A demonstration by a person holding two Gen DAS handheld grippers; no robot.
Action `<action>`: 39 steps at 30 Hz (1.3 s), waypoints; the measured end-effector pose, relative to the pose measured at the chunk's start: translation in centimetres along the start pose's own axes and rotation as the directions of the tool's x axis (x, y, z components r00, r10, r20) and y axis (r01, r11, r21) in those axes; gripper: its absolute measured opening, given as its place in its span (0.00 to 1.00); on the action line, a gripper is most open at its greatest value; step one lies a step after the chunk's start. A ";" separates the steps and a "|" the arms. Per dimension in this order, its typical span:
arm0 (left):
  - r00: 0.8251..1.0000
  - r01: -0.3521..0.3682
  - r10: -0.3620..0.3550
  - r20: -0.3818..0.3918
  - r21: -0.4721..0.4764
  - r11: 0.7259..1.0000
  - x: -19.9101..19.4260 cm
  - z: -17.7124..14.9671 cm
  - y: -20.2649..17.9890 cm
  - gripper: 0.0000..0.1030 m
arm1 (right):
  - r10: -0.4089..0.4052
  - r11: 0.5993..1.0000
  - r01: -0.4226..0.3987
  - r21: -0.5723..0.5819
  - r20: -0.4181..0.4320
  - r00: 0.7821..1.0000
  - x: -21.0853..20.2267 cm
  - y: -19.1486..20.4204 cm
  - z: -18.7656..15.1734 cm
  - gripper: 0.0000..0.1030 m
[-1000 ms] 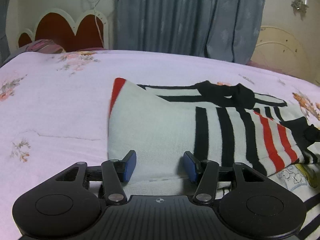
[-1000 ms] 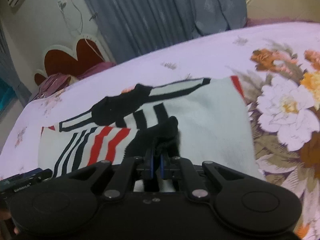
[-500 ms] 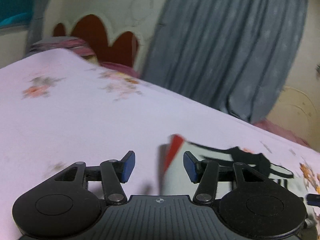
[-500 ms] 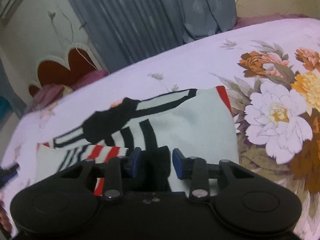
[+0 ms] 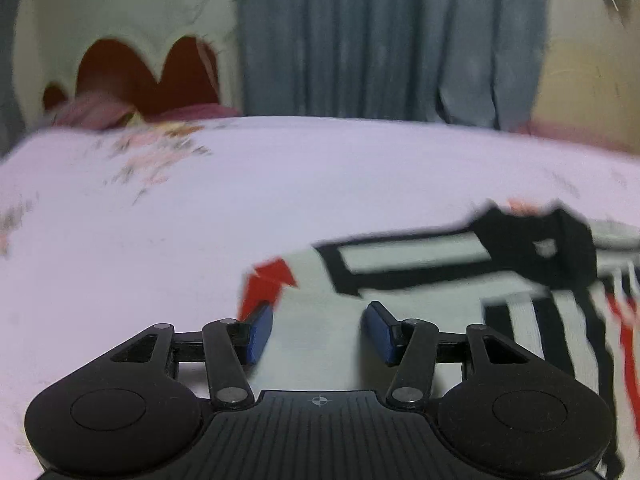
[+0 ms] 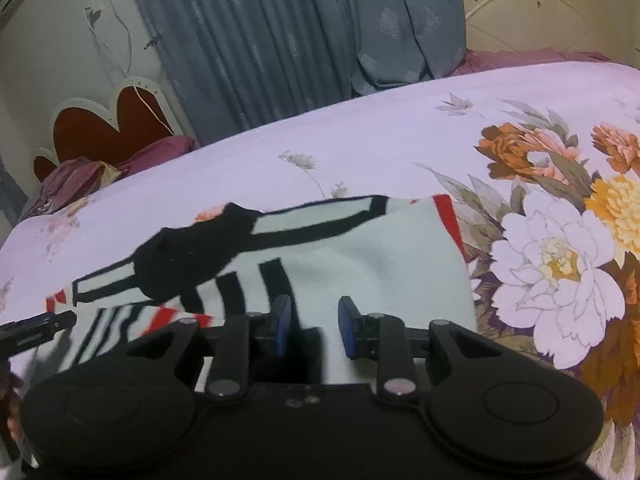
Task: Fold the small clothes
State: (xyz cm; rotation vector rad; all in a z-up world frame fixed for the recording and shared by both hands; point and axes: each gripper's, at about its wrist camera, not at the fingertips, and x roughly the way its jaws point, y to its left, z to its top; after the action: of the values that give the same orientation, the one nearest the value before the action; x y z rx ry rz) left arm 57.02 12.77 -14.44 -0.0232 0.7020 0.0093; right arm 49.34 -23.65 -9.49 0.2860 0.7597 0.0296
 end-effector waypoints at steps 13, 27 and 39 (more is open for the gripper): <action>0.999 0.021 -0.021 -0.025 -0.003 1.000 1.1 0.8 0.6 0.58 | 0.074 0.996 -0.076 -0.056 -0.038 0.997 2.3 3.1 0.2 0.27; 0.988 0.154 -0.153 -0.013 0.010 0.988 -4.3 -4.1 -6.3 0.58 | 0.155 0.950 -0.199 -0.242 -0.189 0.970 4.2 9.5 -2.5 0.16; 0.999 0.033 -0.033 -0.004 0.094 0.995 -9.1 -8.7 -3.9 0.58 | 0.104 0.958 -0.123 -0.257 -0.086 0.991 -1.7 5.0 -3.5 0.27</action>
State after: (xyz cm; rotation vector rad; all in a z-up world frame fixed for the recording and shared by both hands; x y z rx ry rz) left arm 44.50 8.68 -15.10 0.0560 0.7034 -0.0554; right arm 46.08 -18.25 -9.40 0.0757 0.8002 0.2488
